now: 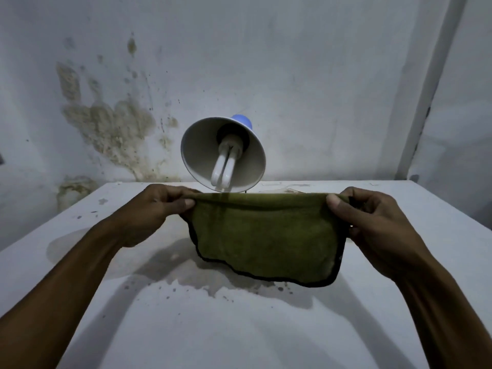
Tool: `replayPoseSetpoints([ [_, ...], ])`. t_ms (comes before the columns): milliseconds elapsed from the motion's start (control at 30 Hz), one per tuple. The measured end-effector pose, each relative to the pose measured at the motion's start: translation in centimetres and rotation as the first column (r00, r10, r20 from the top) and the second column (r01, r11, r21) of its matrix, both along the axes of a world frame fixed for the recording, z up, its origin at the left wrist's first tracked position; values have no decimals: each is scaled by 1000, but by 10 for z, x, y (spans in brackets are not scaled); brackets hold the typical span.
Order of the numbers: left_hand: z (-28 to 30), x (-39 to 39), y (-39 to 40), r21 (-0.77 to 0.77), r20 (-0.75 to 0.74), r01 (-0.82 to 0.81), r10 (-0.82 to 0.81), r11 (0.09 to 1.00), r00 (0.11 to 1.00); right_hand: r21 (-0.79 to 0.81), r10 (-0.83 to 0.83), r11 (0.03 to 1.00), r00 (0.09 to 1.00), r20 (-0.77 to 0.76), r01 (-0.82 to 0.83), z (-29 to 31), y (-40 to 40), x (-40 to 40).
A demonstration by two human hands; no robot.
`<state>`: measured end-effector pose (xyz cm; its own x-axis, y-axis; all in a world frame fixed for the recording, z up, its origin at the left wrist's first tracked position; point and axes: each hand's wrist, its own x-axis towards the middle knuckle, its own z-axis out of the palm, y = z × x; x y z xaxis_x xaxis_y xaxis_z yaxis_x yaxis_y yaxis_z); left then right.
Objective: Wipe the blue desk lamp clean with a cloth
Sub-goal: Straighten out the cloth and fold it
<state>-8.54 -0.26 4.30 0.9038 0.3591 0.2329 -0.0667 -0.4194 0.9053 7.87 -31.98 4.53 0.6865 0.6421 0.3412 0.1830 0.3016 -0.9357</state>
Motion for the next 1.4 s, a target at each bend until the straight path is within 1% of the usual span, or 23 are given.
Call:
replayPoseSetpoints([
  [67, -8, 1, -6, -287, 109, 58, -27, 956, 994, 17, 3, 1000, 999, -44, -2, 0, 2, 2],
  [100, -12, 3, -8, -387, 128, 68, -20, 920, 992, 21, 12, 1000, 996, -89, -10, -1, 3, 6],
  [167, -19, 10, -15, -480, 88, 19, 27, 877, 996, -28, -7, 1000, 981, -195, 1, -5, 9, 15],
  [233, -28, 18, -24, -465, -37, -123, 120, 877, 992, -186, -111, 980, 964, -242, 66, -11, 17, 25],
  [300, -37, 26, -32, -404, -149, -261, 219, 877, 964, -309, -229, 938, 948, -221, 155, -21, 26, 32],
  [400, -47, 37, -45, -384, -177, -377, 334, 843, 926, -330, -359, 898, 919, -164, 292, -32, 35, 37],
  [467, -47, 43, -58, -385, -167, -422, 388, 821, 906, -331, -424, 864, 903, -71, 380, -35, 40, 33],
  [533, -44, 50, -76, -382, -136, -415, 394, 826, 909, -340, -464, 814, 879, 106, 471, -36, 45, 21],
  [600, -41, 56, -97, -353, -105, -377, 364, 856, 925, -295, -451, 801, 849, 277, 521, -38, 50, 3],
  [667, -36, 62, -119, -351, -80, -299, 289, 888, 954, -251, -423, 810, 824, 377, 530, -42, 56, -12],
  [733, -29, 67, -136, -395, -44, -174, 171, 902, 984, -233, -388, 831, 826, 409, 506, -47, 61, -20],
  [833, -17, 68, -146, -465, -17, -35, 30, 884, 999, -222, -315, 889, 887, 337, 400, -50, 58, -24],
  [933, -11, 66, -144, -539, 1, 86, -101, 838, 995, -111, -213, 963, 946, 245, 246, -48, 44, -20],
  [1000, -11, 65, -145, -479, 39, 166, -168, 862, 985, -44, -156, 985, 963, 218, 170, -47, 36, -11],
  [1067, -13, 66, -147, -390, 106, 199, -171, 899, 980, 7, -89, 996, 986, 144, 89, -45, 31, -4],
  [1133, -19, 66, -150, -345, 215, 119, -45, 931, 976, 71, -13, 997, 1000, -5, 13, -45, 29, 0],
  [1200, -26, 66, -146, -331, 313, -106, 215, 938, 925, 138, 25, 990, 989, -144, -5, -44, 27, 2],
  [1233, -30, 66, -141, -330, 327, -238, 347, 913, 879, 169, 35, 986, 981, -190, -3, -43, 24, 5],
  [1267, -34, 67, -136, -342, 296, -322, 427, 883, 855, 195, 47, 981, 974, -223, -2, -42, 22, 7],
  [1300, -37, 67, -133, -374, 211, -310, 405, 874, 890, 218, 61, 976, 966, -252, -5, -41, 20, 9],
  [1333, -39, 67, -131, -429, 104, -206, 275, 879, 956, 237, 76, 971, 958, -276, -8, -41, 18, 12],
  [1367, -42, 68, -131, -511, 9, -69, 85, 857, 996, 252, 96, 968, 950, -299, -18, -41, 16, 14],
  [1400, -46, 68, -135, -591, -33, 56, -93, 805, 995, 261, 117, 965, 941, -318, -32, -41, 16, 15],
])
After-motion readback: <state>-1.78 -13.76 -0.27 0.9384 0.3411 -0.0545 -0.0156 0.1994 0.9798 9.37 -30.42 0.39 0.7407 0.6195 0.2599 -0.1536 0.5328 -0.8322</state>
